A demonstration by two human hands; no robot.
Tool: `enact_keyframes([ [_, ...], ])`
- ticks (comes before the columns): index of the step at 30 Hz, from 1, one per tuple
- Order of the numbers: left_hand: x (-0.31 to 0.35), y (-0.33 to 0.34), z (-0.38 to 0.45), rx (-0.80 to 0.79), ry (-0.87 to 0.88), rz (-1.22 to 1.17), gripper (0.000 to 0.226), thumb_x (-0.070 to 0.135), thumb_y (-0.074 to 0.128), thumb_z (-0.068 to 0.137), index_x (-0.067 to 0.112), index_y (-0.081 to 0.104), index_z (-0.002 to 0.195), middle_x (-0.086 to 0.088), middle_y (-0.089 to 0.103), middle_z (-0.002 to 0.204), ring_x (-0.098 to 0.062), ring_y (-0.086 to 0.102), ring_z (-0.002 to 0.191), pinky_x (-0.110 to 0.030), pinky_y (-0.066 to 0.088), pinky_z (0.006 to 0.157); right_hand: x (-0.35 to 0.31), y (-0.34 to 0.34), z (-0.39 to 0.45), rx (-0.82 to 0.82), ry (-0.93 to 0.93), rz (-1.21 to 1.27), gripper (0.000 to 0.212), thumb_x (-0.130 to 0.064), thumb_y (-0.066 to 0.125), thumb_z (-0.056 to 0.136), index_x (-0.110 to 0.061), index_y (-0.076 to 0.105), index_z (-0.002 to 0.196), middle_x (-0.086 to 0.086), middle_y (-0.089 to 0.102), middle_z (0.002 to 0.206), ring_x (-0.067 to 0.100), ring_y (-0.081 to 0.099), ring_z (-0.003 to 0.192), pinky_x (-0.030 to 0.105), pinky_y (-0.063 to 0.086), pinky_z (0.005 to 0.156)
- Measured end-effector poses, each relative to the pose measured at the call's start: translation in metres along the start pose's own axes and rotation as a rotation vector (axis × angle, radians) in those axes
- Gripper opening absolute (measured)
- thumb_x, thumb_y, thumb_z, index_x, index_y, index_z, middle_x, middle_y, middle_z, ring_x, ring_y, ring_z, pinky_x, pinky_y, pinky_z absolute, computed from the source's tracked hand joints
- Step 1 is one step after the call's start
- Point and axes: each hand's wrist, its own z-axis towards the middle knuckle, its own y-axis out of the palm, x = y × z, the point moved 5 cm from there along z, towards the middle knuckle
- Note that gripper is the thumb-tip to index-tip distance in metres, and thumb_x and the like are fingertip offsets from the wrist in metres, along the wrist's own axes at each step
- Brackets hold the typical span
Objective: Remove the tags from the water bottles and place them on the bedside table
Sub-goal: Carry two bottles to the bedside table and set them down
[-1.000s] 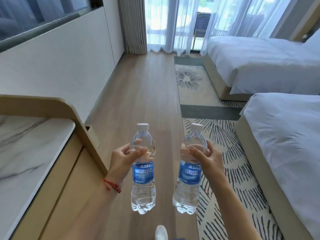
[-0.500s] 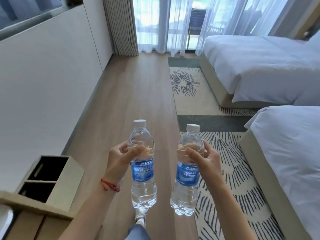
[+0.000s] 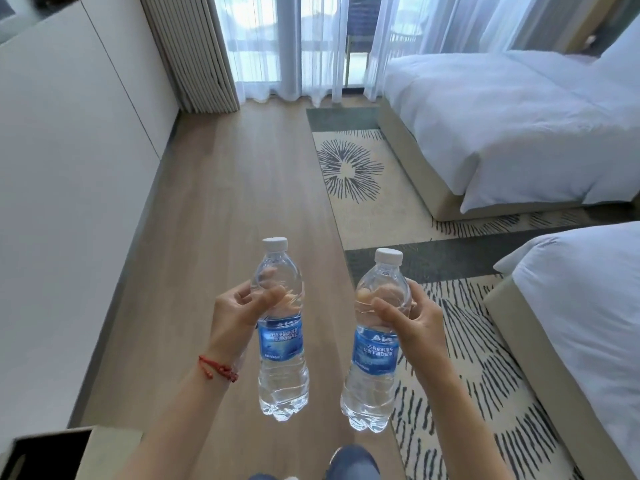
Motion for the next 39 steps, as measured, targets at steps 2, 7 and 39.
enact_keyframes([
  [2,0.000,0.009,0.034,-0.006,-0.009,-0.001,0.061,0.044,0.081,0.041,0.013,0.069,0.092,0.000,0.074,0.075,-0.015,0.070,0.068,-0.022,0.054,0.057,0.002,-0.005,0.034,0.021,-0.001,0.005,0.051,-0.040,0.075,0.053,-0.015,0.061,0.096,-0.003,0.073,0.076,0.014,0.070,0.068,0.017,0.053,0.058],
  [7,-0.001,0.042,0.123,-0.014,-0.016,-0.002,0.065,0.043,0.084,0.040,0.012,0.069,0.094,0.001,0.074,0.074,-0.013,0.069,0.068,-0.021,0.054,0.057,0.013,-0.023,0.129,0.035,-0.009,-0.010,0.046,-0.039,0.073,0.055,-0.018,0.060,0.093,-0.008,0.073,0.074,0.009,0.070,0.066,0.014,0.052,0.057],
  [39,0.066,0.302,0.677,-0.463,-0.114,0.125,0.048,0.027,0.080,0.051,0.009,0.070,0.094,-0.008,0.075,0.080,-0.021,0.070,0.073,-0.023,0.056,0.061,0.031,-0.110,0.630,0.435,0.029,0.054,0.054,-0.038,0.076,0.054,-0.011,0.062,0.098,-0.001,0.074,0.079,0.014,0.070,0.072,0.019,0.053,0.060],
])
